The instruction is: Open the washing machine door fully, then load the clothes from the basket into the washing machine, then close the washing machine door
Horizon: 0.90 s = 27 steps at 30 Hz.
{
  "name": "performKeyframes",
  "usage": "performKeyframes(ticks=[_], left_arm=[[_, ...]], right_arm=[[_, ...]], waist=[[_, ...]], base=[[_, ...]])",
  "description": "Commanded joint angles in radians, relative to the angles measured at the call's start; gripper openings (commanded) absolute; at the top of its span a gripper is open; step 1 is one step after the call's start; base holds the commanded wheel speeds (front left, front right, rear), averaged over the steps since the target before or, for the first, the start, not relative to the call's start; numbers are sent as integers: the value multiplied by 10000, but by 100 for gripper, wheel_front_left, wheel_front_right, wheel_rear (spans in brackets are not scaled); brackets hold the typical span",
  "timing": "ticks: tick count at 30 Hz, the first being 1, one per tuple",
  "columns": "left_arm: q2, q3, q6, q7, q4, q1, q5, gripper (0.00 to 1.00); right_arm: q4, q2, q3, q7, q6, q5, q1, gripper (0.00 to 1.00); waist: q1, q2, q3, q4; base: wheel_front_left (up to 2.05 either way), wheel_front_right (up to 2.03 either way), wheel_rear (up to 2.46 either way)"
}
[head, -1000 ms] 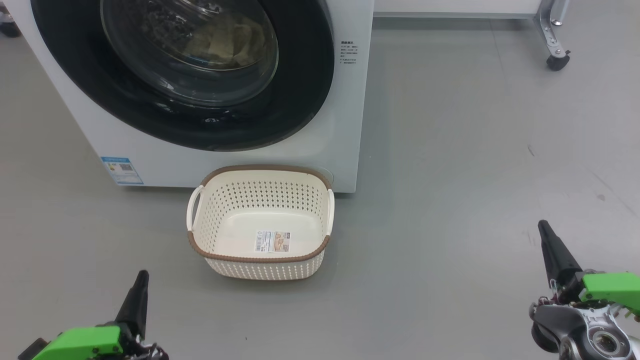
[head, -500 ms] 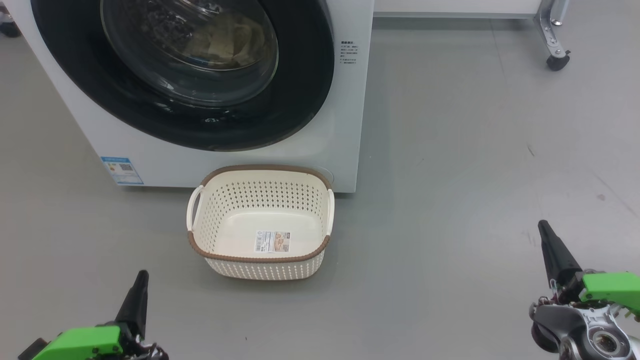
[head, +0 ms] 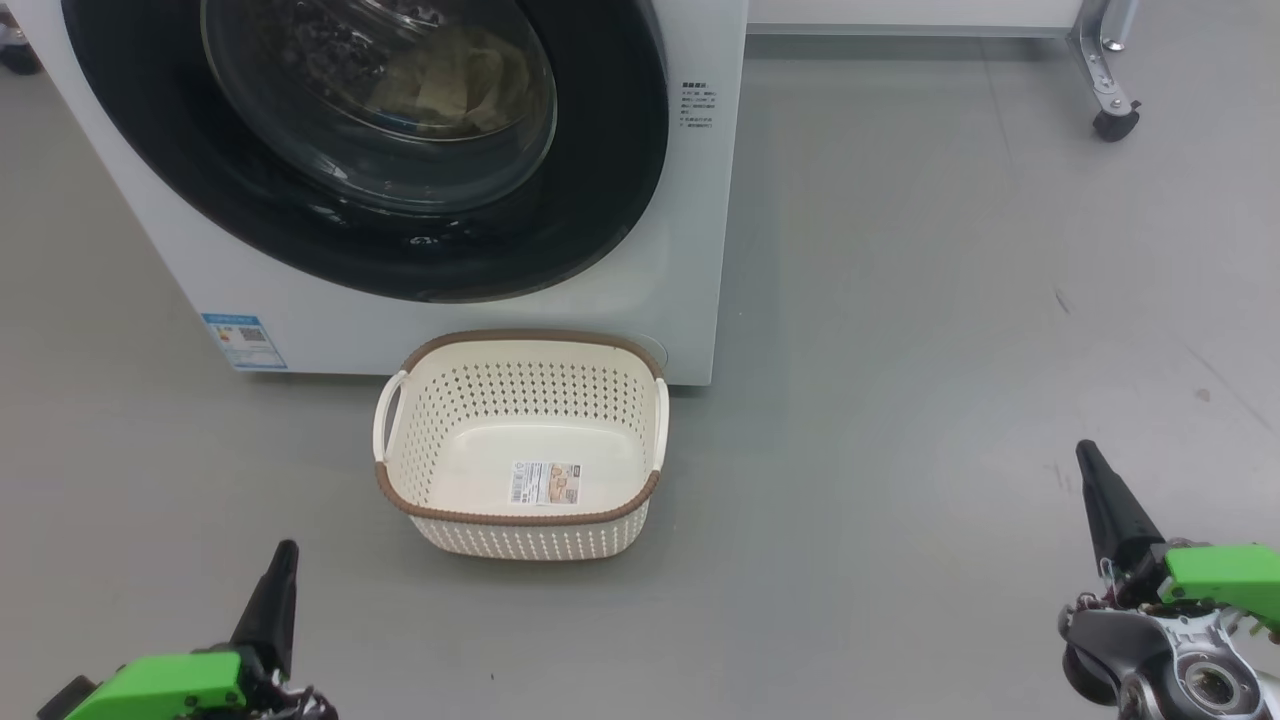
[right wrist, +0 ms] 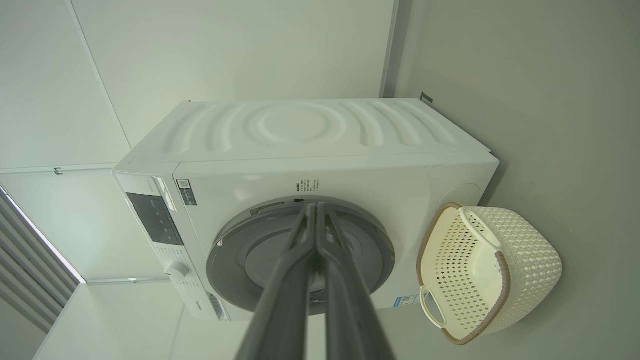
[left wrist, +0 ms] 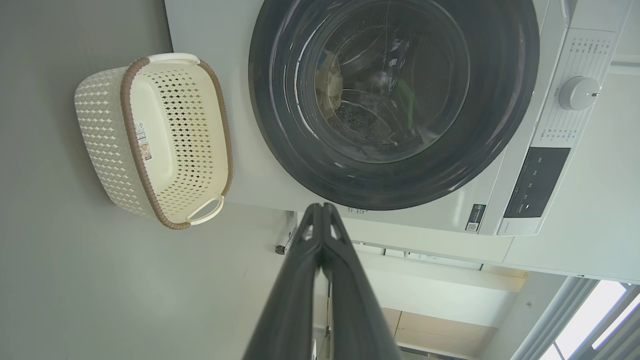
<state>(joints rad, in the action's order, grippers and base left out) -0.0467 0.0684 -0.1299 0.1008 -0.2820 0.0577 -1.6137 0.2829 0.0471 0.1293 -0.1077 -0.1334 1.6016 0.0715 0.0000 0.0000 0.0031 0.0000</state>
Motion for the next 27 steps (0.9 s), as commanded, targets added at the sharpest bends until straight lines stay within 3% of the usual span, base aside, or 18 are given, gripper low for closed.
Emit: performKeyframes(ticks=[1,27], left_arm=[[-87,390,-8,73,369,498,-2,0],[-71,414,-8,92,369,500,17,0]], right_arm=[[-382,31,-157,-54,27,71,364,0],[-382,31,-157,-54,27,72,364,0]], waist=[[0,0,0,0],[0,0,0,0]], base=[[0,0,0],[0,0,0]])
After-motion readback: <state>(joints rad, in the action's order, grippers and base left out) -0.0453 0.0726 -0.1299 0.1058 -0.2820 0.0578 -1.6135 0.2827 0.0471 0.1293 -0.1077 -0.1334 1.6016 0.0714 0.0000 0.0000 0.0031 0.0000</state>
